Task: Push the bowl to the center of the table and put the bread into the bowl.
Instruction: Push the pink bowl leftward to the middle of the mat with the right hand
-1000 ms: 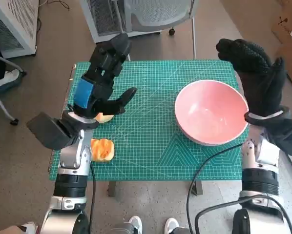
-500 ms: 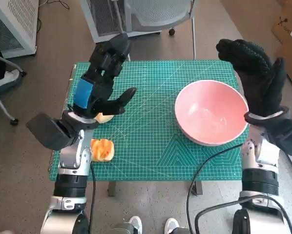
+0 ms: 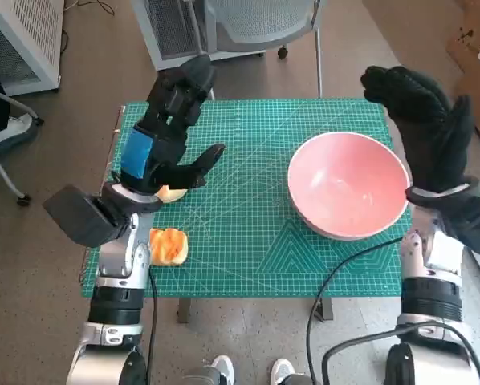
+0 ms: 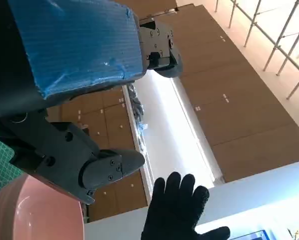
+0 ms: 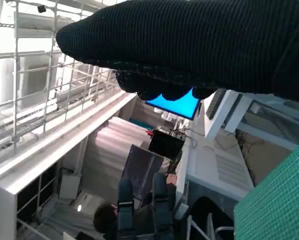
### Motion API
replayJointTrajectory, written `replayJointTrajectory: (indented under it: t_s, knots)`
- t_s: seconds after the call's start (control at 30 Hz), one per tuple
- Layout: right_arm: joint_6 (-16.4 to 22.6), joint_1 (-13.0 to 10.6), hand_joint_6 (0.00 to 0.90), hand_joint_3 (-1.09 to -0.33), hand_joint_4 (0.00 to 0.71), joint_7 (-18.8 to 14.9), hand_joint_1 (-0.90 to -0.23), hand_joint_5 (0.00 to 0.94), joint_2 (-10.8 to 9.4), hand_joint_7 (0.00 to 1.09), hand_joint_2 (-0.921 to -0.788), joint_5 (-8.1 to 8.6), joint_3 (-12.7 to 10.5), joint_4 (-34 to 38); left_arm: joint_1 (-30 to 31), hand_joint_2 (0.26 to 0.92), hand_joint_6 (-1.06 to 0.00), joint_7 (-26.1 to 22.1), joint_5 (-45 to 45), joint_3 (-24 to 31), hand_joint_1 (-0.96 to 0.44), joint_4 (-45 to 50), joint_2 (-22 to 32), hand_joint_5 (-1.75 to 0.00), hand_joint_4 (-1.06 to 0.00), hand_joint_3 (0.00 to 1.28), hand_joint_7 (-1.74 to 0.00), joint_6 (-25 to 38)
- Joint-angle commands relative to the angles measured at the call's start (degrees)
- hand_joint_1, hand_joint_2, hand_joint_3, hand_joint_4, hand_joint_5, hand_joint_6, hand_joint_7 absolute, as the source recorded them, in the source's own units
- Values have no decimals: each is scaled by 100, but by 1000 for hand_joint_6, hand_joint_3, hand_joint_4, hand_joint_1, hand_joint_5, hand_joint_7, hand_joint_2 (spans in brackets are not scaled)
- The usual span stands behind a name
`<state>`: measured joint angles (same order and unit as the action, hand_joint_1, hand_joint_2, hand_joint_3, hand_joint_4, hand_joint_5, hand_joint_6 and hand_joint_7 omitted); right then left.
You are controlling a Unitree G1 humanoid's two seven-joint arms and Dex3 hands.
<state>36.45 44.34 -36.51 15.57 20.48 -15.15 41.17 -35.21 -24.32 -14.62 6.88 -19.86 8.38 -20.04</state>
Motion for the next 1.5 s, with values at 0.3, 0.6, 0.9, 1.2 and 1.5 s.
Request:
replayJointTrajectory:
  t_s: [0.3,0.6,0.9,1.2,1.5]
  knots:
    - [193,479,376,-632,224,23,-653,0,546,0,-921,-52,-443,1702,-100,577,1,-11,-15,-3,-188,-117,-33,-217,1,765,-579,-116]
    - [112,742,336,-627,197,548,-663,0,809,0,-921,-271,-561,2738,-126,576,1,-8,-5,-7,-185,-166,-33,-215,1,768,-574,-154]
    - [-261,765,328,-642,180,1093,-638,0,923,0,-921,-495,-561,3150,-143,575,1,4,24,-10,-186,-221,-21,-219,1,763,-571,-196]
    - [-661,706,344,-700,178,1602,-579,2,1027,8,-921,-750,-543,3378,-140,579,1,14,53,-17,-185,-200,-5,-223,1,753,-557,-189]
    - [-1096,611,350,-717,181,2011,-587,3,1040,10,-921,-914,-606,3515,-101,585,1,20,39,-12,-209,-105,20,-221,1,742,-548,-120]
